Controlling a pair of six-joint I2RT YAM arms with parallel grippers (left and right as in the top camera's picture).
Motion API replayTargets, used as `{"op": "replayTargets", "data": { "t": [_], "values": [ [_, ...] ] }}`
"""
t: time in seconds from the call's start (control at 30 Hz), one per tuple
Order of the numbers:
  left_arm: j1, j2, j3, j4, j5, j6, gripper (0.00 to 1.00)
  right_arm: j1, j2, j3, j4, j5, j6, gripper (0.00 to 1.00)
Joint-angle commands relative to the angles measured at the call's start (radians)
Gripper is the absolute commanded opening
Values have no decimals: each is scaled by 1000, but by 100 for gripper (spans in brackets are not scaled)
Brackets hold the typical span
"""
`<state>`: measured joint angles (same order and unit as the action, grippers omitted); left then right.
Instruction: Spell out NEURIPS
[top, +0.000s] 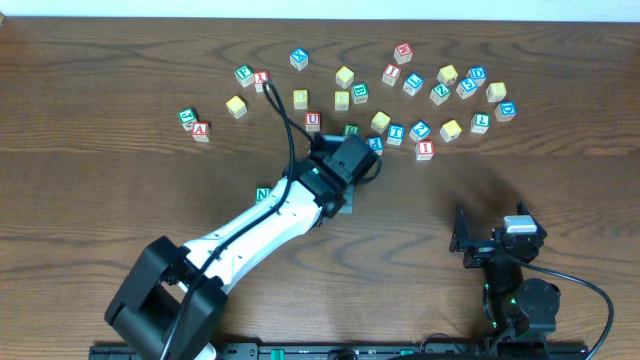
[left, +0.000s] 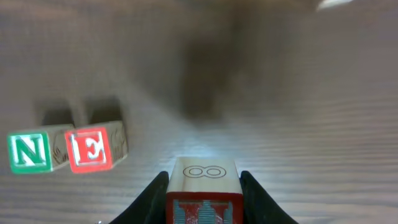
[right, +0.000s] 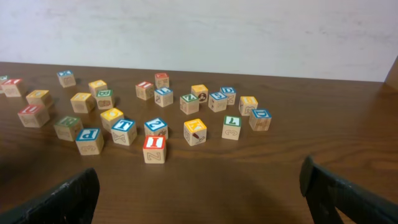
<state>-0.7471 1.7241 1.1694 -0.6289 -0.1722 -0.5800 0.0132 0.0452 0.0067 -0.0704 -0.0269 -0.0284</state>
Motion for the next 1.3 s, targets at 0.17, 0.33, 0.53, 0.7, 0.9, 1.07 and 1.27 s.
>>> {"op": "replayTargets", "data": {
  "t": [0.17,0.33,0.53,0.7,0.9,1.07,1.27],
  "values": [
    [11,-11,-21,19,-58,-24,25,-6,-3,-1,-5,-2,17,99],
    [24,-11,-56,63,-65,-29,25,-6,-3,-1,-5,-2,17,99],
    [56,-11,-87,91,-64,-46,25,-6,-3,-1,-5,-2,17,99],
    [64,-10,-111,128,-65,-46,25,-6,-3,-1,-5,-2,17,99],
    [64,-7,-124,146,-65,-45,25,-6,-3,-1,-5,-2,17,99],
    [74,3,-139,164,-65,-45,25,-6,-3,-1,-5,-2,17,99],
    [86,4,-152,171,-65,-42,25,-6,-3,-1,-5,-2,17,99]
  ]
}}
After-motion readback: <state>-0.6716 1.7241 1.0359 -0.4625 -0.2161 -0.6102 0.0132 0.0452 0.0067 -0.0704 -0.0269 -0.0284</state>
